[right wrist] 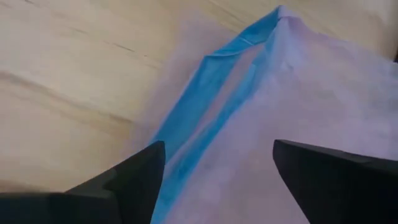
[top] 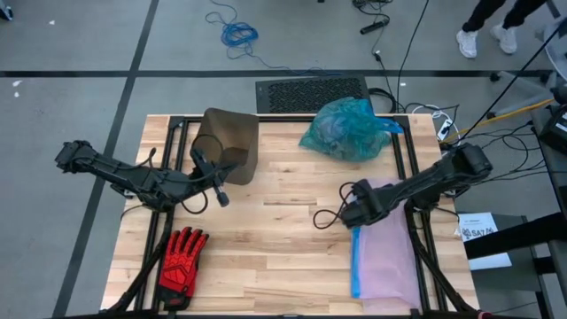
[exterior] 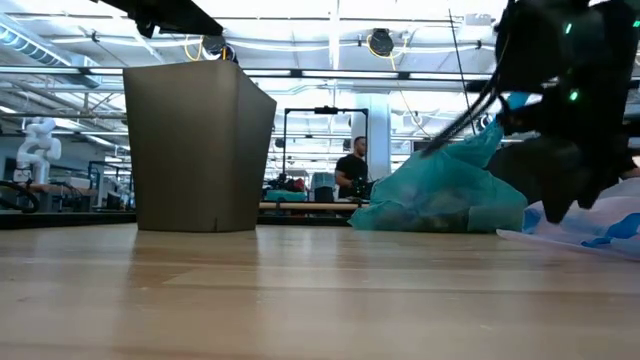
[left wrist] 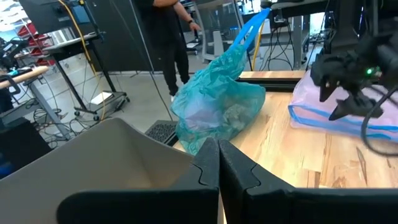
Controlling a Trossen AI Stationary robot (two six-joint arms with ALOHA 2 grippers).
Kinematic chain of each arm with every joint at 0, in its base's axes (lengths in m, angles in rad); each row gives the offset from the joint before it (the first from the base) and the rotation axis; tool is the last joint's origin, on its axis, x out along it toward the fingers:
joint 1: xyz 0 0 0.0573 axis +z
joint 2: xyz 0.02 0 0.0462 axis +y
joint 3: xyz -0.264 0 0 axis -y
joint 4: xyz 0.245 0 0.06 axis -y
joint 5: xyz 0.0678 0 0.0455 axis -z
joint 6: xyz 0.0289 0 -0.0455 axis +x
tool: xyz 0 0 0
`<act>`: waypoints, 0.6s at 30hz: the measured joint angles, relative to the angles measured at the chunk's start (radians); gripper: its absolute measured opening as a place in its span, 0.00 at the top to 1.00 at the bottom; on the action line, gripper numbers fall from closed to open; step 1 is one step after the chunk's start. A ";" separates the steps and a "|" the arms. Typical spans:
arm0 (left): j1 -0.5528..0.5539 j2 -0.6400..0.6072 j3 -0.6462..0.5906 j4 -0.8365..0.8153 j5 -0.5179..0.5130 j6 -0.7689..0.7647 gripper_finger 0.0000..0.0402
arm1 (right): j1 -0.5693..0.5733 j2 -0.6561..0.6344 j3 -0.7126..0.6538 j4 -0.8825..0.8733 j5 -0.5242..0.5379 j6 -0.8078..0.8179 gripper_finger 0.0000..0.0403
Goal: Place trash/remove bag and relplace
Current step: Put the pink trash bag into the trash bin
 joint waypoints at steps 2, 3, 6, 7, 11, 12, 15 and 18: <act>0.000 0.000 0.000 -0.004 0.000 0.000 1.00 | -0.011 0.042 0.000 0.006 -0.002 0.004 0.30; 0.000 0.000 0.000 -0.004 0.000 0.000 1.00 | -0.016 0.059 0.000 0.005 -0.005 0.005 0.32; 0.000 0.000 0.000 -0.007 0.000 0.000 1.00 | -0.025 0.094 0.000 0.005 -0.007 0.002 0.41; 0.000 0.000 0.000 -0.009 0.000 0.000 1.00 | -0.025 0.100 0.000 0.003 -0.007 0.001 0.46; 0.000 0.000 0.000 -0.014 0.000 0.000 1.00 | -0.024 0.106 0.000 -0.001 -0.006 -0.017 0.76; 0.000 0.000 0.000 -0.014 0.000 0.000 1.00 | -0.024 0.106 0.000 -0.001 -0.006 -0.027 0.86; 0.000 0.000 0.000 -0.015 0.000 -0.001 1.00 | -0.024 0.106 0.000 0.000 -0.008 -0.053 0.96; 0.000 0.000 0.000 -0.015 0.000 -0.005 1.00 | -0.017 0.102 0.023 -0.004 -0.009 -0.079 0.99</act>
